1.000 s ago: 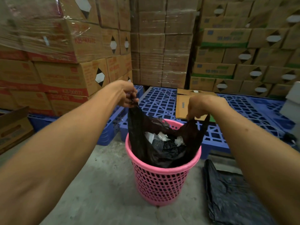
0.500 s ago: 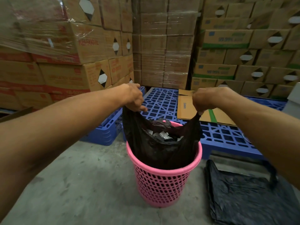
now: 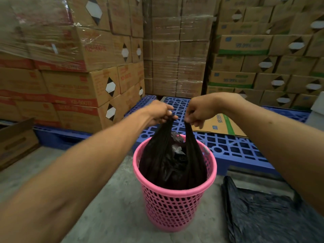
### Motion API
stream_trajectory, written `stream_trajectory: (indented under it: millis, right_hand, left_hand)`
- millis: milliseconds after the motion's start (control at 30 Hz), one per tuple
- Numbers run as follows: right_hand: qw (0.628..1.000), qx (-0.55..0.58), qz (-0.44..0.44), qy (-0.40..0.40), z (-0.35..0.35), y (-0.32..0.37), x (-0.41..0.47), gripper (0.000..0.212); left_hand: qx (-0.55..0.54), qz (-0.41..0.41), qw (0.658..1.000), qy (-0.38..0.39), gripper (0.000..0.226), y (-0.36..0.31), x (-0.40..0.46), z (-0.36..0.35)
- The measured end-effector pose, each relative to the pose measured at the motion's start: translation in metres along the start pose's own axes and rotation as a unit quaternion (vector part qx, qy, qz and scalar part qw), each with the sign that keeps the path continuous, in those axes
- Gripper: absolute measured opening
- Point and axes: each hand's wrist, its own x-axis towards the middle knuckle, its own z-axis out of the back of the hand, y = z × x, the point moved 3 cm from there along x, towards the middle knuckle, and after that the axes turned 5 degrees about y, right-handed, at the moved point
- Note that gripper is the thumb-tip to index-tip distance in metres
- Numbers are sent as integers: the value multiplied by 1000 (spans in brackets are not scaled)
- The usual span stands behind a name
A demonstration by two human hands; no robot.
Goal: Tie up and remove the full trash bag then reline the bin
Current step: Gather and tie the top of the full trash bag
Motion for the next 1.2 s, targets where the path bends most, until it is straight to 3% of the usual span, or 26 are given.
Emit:
stream_trajectory:
  millis: [133, 233, 300, 400, 500, 633, 733, 867, 967, 1067, 1200]
  right_hand:
    - [994, -44, 78, -55, -2, 20, 4, 13]
    - [979, -72, 110, -158, -3, 16, 6, 6]
    - [959, -89, 99, -250, -8, 4, 7, 7]
    - [938, 81, 88, -326, -32, -21, 21, 3]
    - [885, 324, 93, -322, -72, -42, 50, 13]
    - [791, 561, 114, -217, -118, -41, 77, 29]
    - [785, 583, 110, -180, -127, -39, 86, 37]
    - [816, 529, 83, -220, -126, -41, 91, 36]
    - [800, 548, 67, -236, -126, -44, 92, 26]
    - [759, 596, 64, -255, -123, -49, 88, 23]
    - [774, 580, 25, -253, -121, -51, 88, 26]
  left_hand:
    - [-126, -23, 991, 48, 32, 44, 0, -40]
    - [-219, -32, 970, 102, 23, 59, -8, -59]
    - [-224, -33, 968, 105, 25, 64, -9, -59]
    - [-217, -47, 972, 79, 23, 67, -7, -46]
    - [-235, -45, 969, 56, 27, 66, -8, -37]
    - [-223, -31, 974, 33, 31, 63, -8, -36]
    - [-213, -13, 976, 32, 34, 63, -7, -35]
    - [-160, 19, 986, 33, 31, 57, -11, -29]
    - [-87, 35, 994, 49, 17, 56, -11, -26]
    - [13, 27, 999, 25, 11, 59, -6, -22]
    - [137, -18, 990, -18, 16, 64, -2, -16]
